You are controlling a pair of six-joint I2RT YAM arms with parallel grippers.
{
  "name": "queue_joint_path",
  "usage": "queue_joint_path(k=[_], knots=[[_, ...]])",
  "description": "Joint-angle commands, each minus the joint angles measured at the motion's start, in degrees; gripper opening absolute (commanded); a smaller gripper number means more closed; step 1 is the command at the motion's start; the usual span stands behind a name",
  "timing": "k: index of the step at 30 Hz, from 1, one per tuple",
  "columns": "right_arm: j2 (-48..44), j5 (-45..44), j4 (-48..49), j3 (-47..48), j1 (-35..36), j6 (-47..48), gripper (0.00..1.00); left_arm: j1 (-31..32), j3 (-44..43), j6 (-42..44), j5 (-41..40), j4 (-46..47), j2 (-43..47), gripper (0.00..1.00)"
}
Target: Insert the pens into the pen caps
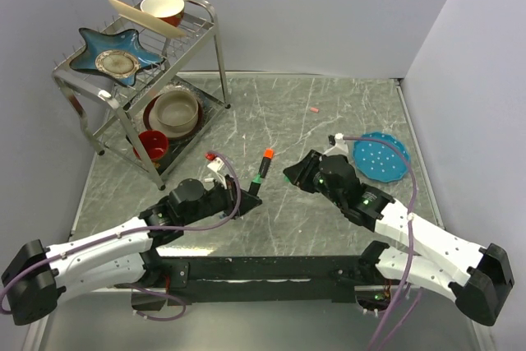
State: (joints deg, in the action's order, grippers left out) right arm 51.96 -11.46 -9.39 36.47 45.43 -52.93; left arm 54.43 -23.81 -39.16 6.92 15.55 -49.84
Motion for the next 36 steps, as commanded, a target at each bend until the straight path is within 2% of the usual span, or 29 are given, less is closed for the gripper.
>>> queue_joint_path(k=[1,10,21,36], knots=[[0.4,-3.3,5.5,5.8,1.8,-1.9,0.0,0.3,-2.7,0.4,1.2,4.3,-2.4,0.01],[3.3,-4.9,5.4,10.1,4.0,-1.8,0.0,0.4,-3.7,1.0,0.6,5.1,-3.9,0.01],[4.3,-7.2,4.5,10.9,6.2,-2.1,0.0,0.4,-5.9,2.9,0.6,3.8,-4.7,0.01],[7.2,-9.4,2.5,13.8,7.4,-2.6,0.0,0.5,-3.8,1.9,0.0,5.0,-3.4,0.01]])
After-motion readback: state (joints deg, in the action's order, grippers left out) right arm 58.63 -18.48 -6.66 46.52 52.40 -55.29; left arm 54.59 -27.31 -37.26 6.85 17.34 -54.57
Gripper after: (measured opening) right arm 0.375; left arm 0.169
